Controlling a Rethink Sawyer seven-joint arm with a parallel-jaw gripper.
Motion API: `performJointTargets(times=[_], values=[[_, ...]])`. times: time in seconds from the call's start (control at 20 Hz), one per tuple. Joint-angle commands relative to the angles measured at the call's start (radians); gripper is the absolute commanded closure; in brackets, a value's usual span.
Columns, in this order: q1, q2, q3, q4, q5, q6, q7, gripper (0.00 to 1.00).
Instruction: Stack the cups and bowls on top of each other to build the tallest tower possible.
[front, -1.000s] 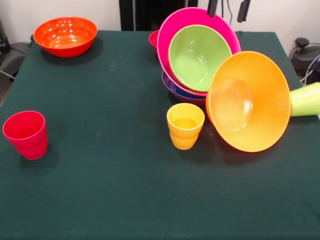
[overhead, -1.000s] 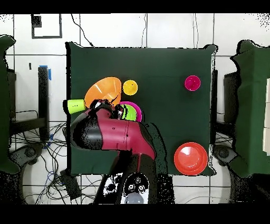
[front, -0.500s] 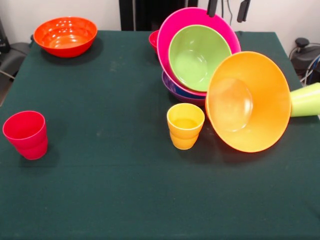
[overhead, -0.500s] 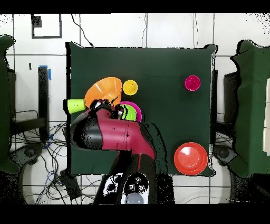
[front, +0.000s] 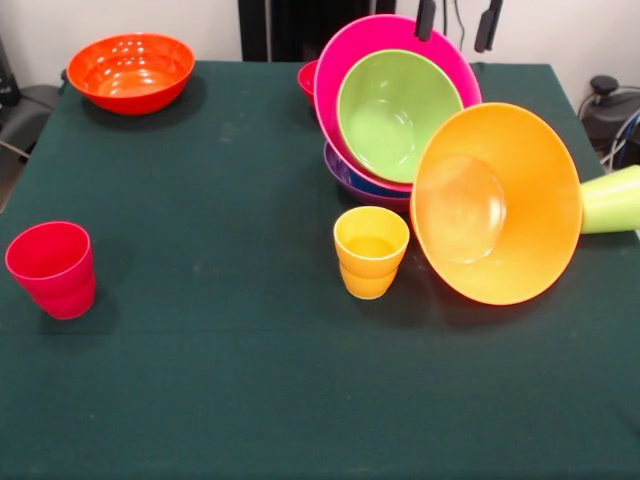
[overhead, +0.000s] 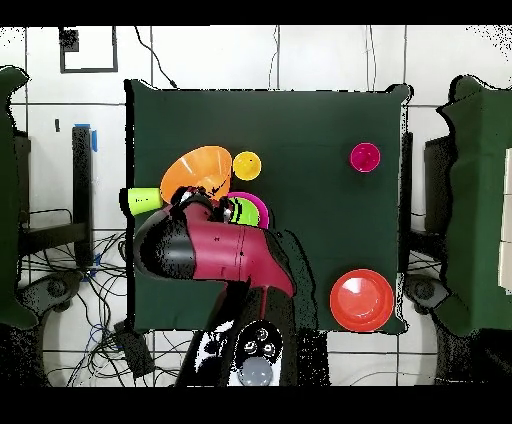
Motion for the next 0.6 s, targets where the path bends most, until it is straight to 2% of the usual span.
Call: performJointTargets(times=[0.05,0.3,0.6], values=[[-0.003,0.087,0.082,-0.028,0.032,-0.029,0.143,0.0],[-0.004,0.095,0.084,-0.034,0.04,-0.035,0.138,0.0],[-0.025,0.065,0.098,-0.01,0.037,-0.02,0.114,0.0]])
